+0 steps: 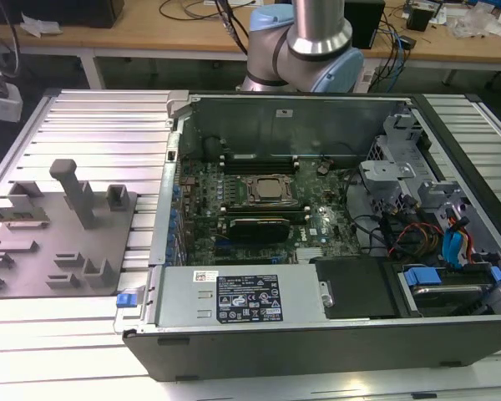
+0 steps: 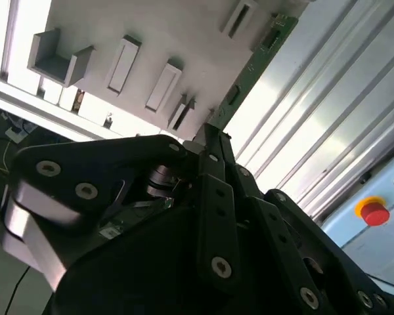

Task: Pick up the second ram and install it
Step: 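Pick up the second ram and move it above second insertion slot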

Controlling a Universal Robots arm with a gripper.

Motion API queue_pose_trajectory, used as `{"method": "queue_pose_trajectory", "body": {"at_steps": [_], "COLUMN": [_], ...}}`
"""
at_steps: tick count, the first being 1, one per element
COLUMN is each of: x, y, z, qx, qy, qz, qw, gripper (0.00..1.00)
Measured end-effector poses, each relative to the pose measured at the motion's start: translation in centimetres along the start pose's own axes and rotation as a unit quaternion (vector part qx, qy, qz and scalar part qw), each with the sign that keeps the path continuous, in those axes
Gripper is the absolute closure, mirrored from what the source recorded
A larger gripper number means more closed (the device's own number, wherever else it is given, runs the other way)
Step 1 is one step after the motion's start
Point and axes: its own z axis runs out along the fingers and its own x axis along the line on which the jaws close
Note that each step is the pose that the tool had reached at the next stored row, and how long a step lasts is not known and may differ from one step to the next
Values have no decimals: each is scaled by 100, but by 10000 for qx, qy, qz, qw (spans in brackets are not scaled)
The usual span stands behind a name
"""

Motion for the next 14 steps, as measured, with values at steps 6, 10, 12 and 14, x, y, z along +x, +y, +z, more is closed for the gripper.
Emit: {"method": "queue_pose_trajectory", "body": {"at_steps": [6,10,12,14], "x": [5,9,10,11], "y": [15,26,28,32], "z": [-408,-718,-793,-896], "qx": [0,0,0,0], "qy": [5,9,10,12], "qz": [0,0,1,1], "qw": [10000,10000,10000,10000], "gripper": [91,91,91,91]}}
